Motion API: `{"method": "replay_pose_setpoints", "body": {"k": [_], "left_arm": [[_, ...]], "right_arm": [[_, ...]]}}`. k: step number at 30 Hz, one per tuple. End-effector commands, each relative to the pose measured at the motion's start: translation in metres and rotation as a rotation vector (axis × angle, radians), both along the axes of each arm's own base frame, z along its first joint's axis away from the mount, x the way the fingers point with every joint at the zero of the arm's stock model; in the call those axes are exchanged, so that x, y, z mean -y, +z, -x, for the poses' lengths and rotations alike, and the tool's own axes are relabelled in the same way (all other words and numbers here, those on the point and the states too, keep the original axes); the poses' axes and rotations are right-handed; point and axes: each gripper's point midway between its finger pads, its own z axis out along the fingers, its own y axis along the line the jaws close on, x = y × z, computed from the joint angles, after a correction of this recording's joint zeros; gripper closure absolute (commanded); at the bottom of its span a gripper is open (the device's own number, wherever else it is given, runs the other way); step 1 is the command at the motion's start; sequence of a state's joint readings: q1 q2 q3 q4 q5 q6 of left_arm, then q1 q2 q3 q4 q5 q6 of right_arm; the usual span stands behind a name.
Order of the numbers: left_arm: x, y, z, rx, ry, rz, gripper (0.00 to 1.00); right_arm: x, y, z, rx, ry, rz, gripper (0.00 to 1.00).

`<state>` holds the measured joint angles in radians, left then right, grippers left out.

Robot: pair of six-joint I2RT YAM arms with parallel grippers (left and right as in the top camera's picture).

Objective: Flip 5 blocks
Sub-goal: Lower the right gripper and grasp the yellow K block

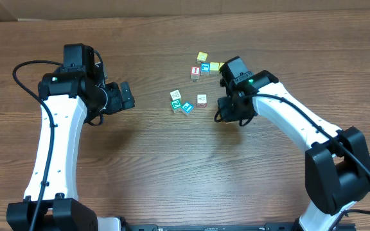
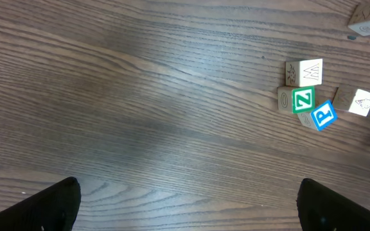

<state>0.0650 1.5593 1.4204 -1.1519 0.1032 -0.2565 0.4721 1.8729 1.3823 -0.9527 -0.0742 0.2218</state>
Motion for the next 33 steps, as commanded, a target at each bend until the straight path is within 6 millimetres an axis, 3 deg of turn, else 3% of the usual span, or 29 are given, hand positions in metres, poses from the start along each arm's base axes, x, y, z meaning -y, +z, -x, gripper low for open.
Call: {"method": "replay_pose_setpoints", "body": {"k": [1,9,13,20,23,33], "left_arm": [[0.001,0.004,-0.006,0.014,0.008,-0.004,0.0],[0.001,0.004,-0.006,0.013,0.008,-0.004,0.0],[0.001,0.004,-0.006,0.014,0.008,-0.004,0.0],[0.001,0.004,-0.006,0.013,0.008,-0.004,0.0],[0.001,0.004,-0.006,0.014,0.008,-0.004,0.0],[0.001,0.004,-0.006,0.014,0.008,-0.004,0.0]], "right_arm": [[-0.017,0.006,0.016,-0.095,-0.115,-0.112,0.73],[-0.014,-0.018,0.028,-0.128,-0.209,-0.104,0.74],[-0.005,-0.031,0.029,-0.081,-0.274,-0.016,0.74],[-0.029,-0.039,0.041,-0.039,-0.198,-0.01,0.74],[-0.029,-0.04,0.045,-0.016,-0.222,0.035,0.73],[-0.034,-0.04,0.051,-0.015,-0.204,0.046,0.46]]}}
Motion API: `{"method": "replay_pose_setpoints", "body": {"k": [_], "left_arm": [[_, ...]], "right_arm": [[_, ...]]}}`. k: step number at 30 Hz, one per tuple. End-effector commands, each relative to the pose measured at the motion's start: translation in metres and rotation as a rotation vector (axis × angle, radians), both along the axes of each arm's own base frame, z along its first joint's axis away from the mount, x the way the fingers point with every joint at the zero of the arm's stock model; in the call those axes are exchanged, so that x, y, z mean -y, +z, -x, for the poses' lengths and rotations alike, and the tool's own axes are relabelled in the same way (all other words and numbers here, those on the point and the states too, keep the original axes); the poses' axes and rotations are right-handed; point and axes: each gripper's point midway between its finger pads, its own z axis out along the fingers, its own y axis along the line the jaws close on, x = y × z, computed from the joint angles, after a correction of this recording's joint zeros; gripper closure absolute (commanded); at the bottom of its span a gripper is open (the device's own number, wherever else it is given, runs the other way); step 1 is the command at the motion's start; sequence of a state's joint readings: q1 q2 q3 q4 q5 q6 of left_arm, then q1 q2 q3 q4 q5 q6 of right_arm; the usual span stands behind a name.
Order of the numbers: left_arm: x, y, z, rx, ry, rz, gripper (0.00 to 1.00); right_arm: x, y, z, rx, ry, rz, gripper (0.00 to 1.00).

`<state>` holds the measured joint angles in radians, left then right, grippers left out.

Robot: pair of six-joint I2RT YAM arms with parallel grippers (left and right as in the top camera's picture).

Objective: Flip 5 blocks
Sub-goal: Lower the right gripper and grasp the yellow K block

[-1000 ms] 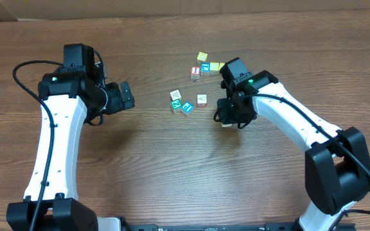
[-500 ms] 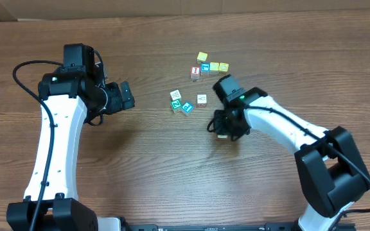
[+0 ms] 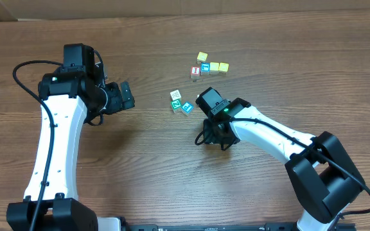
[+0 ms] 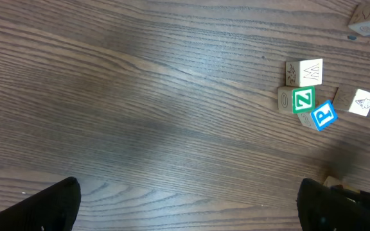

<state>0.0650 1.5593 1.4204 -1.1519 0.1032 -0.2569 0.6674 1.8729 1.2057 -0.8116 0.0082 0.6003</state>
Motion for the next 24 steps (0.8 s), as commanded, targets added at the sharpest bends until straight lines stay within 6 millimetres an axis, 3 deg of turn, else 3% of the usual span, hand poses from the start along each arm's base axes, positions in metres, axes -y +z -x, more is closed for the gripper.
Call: {"method": "replay_pose_setpoints", "body": {"k": [1,4,8,17,19,20,22,24], "left_arm": [[0.0006,0.0038,-0.0061,0.014,0.007,-0.004,0.0],[0.0007,0.0038,-0.006,0.013,0.007,-0.004,0.0],[0.0007,0.0038,-0.006,0.013,0.007,-0.004,0.0],[0.0006,0.0038,-0.0061,0.014,0.007,-0.004,0.0],[0.0007,0.0038,-0.006,0.013,0.007,-0.004,0.0],[0.0006,0.0038,-0.0061,0.014,0.007,-0.004,0.0],[0.0006,0.0038,-0.0061,0.014,0.007,-0.004,0.0],[0.0006,0.0038,-0.0061,0.014,0.007,-0.004,0.0]], "right_arm": [[0.0016,0.0041,-0.0028,0.024,-0.013,0.001,0.46],[-0.0003,0.0047,-0.0052,0.034,-0.013,-0.007,0.48],[-0.0016,0.005,-0.0068,0.04,-0.013,-0.012,0.62],[0.0009,0.0048,-0.0073,0.044,-0.015,0.0,0.7],[0.0008,0.0048,-0.0072,0.043,-0.015,-0.001,0.69],[0.0008,0.0048,-0.0072,0.043,-0.015,-0.001,0.59],[0.0004,0.0052,-0.0078,0.046,-0.011,-0.002,0.5],[-0.002,0.0083,-0.0115,0.058,0.001,-0.008,0.46]]}}
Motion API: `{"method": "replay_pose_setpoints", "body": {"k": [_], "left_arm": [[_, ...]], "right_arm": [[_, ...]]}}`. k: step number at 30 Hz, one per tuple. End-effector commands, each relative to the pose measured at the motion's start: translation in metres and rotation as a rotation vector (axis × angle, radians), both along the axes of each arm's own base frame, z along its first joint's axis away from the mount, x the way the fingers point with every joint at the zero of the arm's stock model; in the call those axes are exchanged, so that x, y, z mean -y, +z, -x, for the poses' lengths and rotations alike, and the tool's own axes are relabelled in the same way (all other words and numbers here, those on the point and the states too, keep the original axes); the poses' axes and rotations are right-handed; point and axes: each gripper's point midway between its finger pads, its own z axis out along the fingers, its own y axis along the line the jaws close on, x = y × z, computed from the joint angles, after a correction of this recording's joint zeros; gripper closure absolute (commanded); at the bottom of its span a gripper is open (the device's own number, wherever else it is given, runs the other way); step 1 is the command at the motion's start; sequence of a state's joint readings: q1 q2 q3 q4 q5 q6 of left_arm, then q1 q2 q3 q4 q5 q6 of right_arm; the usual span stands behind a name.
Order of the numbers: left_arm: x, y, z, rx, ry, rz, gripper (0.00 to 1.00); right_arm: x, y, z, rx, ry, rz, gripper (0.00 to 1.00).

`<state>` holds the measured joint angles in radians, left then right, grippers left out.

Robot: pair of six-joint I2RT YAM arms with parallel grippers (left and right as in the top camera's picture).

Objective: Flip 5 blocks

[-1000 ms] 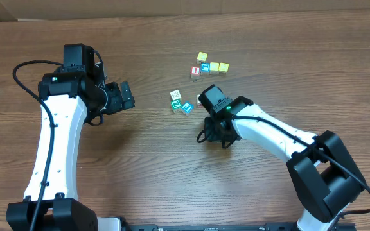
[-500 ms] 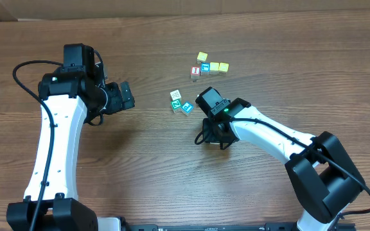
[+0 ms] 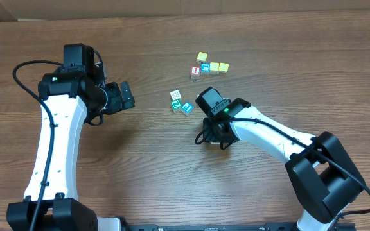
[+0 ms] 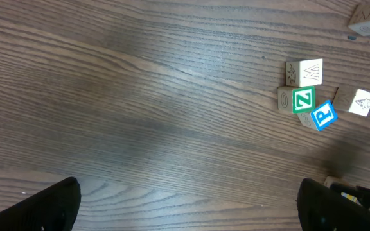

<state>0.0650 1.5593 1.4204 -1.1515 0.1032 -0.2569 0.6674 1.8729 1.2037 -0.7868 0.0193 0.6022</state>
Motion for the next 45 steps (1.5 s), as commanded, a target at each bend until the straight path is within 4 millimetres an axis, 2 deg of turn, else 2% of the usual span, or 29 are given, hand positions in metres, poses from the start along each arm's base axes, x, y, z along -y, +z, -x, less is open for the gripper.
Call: {"method": "replay_pose_setpoints", "body": {"k": [1,3,7,8,10,16,19,21,29,33,42,45], "left_arm": [[0.001,0.004,-0.006,0.013,0.007,-0.004,0.0],[0.001,0.004,-0.006,0.013,0.007,-0.004,0.0],[0.001,0.004,-0.006,0.013,0.007,-0.004,0.0],[0.001,0.004,-0.006,0.013,0.007,-0.004,0.0],[0.001,0.004,-0.006,0.013,0.007,-0.004,0.0],[0.001,0.004,-0.006,0.013,0.007,-0.004,0.0],[0.001,0.004,-0.006,0.013,0.007,-0.004,0.0],[0.001,0.004,-0.006,0.013,0.007,-0.004,0.0],[0.001,0.004,-0.006,0.013,0.007,-0.004,0.0],[0.001,0.004,-0.006,0.013,0.007,-0.004,0.0],[0.001,0.004,-0.006,0.013,0.007,-0.004,0.0],[0.001,0.004,-0.006,0.013,0.007,-0.004,0.0]], "right_arm": [[-0.002,0.011,-0.009,0.04,0.014,-0.009,0.45],[-0.007,0.02,-0.015,0.052,0.025,-0.026,0.43],[-0.017,0.043,-0.034,0.109,0.06,-0.054,0.32],[-0.019,0.049,-0.04,0.126,0.063,-0.063,0.25],[-0.025,0.059,-0.051,0.162,0.055,-0.091,0.0],[-0.03,0.071,-0.077,0.261,0.03,-0.136,0.0],[-0.027,0.075,-0.091,0.323,0.009,-0.117,0.24],[-0.028,0.077,-0.098,0.363,0.0,-0.12,0.32],[-0.037,0.079,-0.114,0.443,-0.018,-0.163,0.34],[-0.041,0.069,-0.12,0.447,-0.019,-0.167,0.34],[-0.036,0.027,-0.127,0.413,-0.033,-0.108,0.34],[-0.036,0.014,-0.127,0.397,-0.031,-0.097,0.37]]}}
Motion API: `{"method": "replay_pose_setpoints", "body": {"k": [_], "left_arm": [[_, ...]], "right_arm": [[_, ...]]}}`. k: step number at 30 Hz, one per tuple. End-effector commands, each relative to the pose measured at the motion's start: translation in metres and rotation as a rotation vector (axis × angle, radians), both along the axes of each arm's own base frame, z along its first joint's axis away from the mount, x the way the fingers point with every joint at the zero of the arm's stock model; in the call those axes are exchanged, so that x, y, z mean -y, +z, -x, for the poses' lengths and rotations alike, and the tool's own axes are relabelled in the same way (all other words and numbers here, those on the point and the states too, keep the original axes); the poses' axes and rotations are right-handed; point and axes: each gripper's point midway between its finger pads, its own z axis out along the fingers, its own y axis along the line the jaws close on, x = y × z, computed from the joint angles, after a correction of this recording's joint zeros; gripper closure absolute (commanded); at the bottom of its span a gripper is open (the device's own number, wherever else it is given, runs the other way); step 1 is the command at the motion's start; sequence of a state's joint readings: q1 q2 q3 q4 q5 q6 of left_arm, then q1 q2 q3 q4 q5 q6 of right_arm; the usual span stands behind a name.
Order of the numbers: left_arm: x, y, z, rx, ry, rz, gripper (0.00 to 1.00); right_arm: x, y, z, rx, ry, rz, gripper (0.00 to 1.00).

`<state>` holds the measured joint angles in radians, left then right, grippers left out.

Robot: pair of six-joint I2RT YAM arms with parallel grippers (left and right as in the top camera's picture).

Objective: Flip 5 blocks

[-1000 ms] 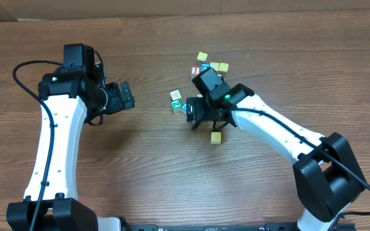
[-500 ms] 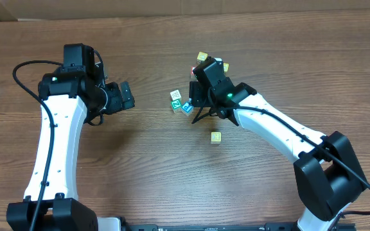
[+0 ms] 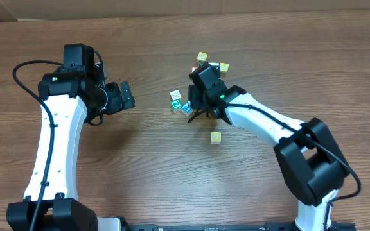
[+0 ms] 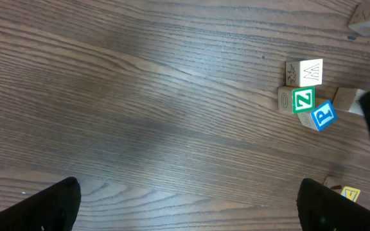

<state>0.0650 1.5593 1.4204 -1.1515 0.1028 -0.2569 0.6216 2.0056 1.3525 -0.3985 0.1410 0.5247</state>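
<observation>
Three lettered blocks sit clustered mid-table: a plain one with an M (image 4: 304,72), a green Z (image 4: 302,100) and a blue R (image 4: 324,114). Just right of them a tan block (image 4: 344,98) touches a dark finger of my right gripper (image 3: 198,112), which stands open over it. A yellow block (image 3: 216,137) lies alone nearer the front. Further back are more blocks, among them a yellow one (image 3: 202,56) and a red one. My left gripper (image 4: 188,212) hangs open above bare wood, well left of the cluster.
The wooden table (image 3: 140,167) fills both views. The right arm (image 3: 262,119) reaches diagonally from the front right and hides part of the back group of blocks.
My right gripper was low over the table near the front with a block under it. It now stands further back at the cluster, and a yellow block lies where it was. The left arm is unchanged.
My right gripper was right of the cluster, near the back blocks. Then it stood nearer the front with a tan block under its fingers, at two moments. Now that block lies free, yellow face up, and the gripper is at the tan block beside the cluster.
</observation>
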Motion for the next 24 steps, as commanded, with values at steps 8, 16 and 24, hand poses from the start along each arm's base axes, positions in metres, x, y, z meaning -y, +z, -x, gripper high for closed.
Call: {"method": "replay_pose_setpoints", "body": {"k": [8,16,24], "left_arm": [[0.001,0.004,-0.006,0.013,0.007,-0.003,0.0],[0.001,0.004,-0.006,0.013,0.007,-0.003,0.0],[0.001,0.004,-0.006,0.013,0.007,-0.003,0.0]], "right_arm": [[0.008,-0.03,-0.002,-0.027,-0.019,0.049,0.46],[0.014,-0.032,-0.002,-0.027,-0.033,0.076,0.56],[0.012,-0.029,-0.005,-0.005,-0.009,0.079,0.56]]}}
